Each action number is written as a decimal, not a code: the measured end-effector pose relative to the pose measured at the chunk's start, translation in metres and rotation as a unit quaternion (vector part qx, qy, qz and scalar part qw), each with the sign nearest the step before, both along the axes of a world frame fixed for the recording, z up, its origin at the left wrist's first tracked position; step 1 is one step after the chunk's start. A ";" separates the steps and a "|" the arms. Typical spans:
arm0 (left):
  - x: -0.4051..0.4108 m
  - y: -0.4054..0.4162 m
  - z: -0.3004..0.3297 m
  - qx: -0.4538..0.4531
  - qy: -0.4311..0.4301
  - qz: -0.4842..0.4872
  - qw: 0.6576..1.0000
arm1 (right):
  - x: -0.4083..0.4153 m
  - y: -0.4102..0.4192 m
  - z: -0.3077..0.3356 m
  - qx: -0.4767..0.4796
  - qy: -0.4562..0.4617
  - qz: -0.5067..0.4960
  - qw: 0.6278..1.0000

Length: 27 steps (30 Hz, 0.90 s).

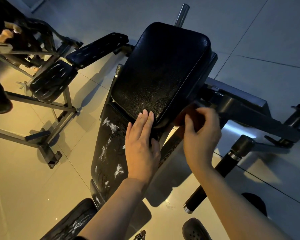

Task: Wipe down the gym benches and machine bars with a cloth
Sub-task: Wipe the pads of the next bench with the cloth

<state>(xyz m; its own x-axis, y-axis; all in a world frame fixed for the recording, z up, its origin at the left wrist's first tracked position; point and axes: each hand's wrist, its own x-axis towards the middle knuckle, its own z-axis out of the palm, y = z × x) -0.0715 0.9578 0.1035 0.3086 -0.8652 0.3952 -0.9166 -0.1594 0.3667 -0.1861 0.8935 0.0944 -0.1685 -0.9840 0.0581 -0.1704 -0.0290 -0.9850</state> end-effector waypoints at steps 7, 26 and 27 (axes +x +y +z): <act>-0.002 0.000 0.001 0.000 0.021 0.000 1.000 | 0.017 0.018 -0.001 -0.025 0.009 0.119 0.993; -0.006 0.001 -0.001 0.009 0.014 0.016 1.000 | -0.001 0.028 -0.011 0.001 0.047 0.224 0.973; -0.007 0.001 0.000 0.009 0.012 0.015 1.000 | -0.001 0.026 -0.008 0.003 0.033 0.185 0.982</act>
